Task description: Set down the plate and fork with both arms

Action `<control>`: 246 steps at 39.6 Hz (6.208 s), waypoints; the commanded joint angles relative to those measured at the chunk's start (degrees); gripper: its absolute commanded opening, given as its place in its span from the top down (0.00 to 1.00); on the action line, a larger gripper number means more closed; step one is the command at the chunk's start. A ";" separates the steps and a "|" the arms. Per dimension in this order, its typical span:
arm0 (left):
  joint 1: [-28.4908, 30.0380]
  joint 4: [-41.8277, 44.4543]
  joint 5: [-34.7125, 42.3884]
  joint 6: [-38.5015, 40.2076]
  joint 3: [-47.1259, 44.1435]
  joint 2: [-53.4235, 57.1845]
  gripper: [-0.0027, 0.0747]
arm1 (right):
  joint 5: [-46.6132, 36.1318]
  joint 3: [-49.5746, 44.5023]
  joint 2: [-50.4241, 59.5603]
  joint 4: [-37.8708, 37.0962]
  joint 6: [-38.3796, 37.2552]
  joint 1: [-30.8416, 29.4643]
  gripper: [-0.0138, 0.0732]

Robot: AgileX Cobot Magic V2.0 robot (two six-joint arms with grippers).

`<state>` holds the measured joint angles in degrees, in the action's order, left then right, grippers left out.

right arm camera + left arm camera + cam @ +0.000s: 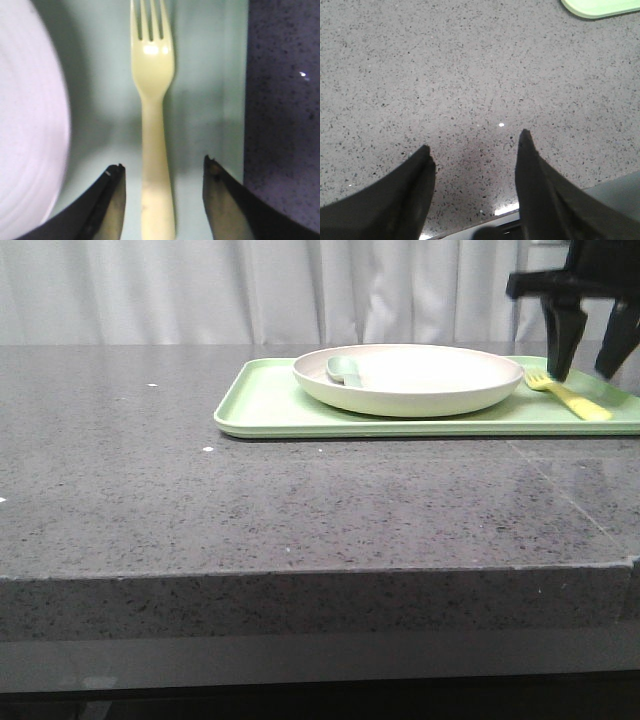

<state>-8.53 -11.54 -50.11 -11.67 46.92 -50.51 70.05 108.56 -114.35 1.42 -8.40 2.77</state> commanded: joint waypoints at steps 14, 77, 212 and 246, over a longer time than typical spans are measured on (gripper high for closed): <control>0.13 -1.19 3.23 -0.04 1.49 0.31 0.50 | -8.24 -12.22 25.85 -0.02 2.76 9.96 0.39; 0.13 -1.19 3.23 -0.04 1.49 0.31 0.50 | -11.98 -55.72 82.49 -4.57 3.32 14.48 0.39; 8.22 11.54 54.10 14.69 -47.39 52.09 0.99 | -15.34 -55.72 82.43 -4.23 3.32 14.48 0.92; 8.22 11.54 54.10 14.69 -47.39 52.09 0.99 | -24.00 -70.24 97.66 -0.94 11.54 0.60 0.92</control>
<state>-0.27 0.58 -0.71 2.50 -0.41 0.31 54.88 41.53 -19.64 -0.74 -2.50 5.75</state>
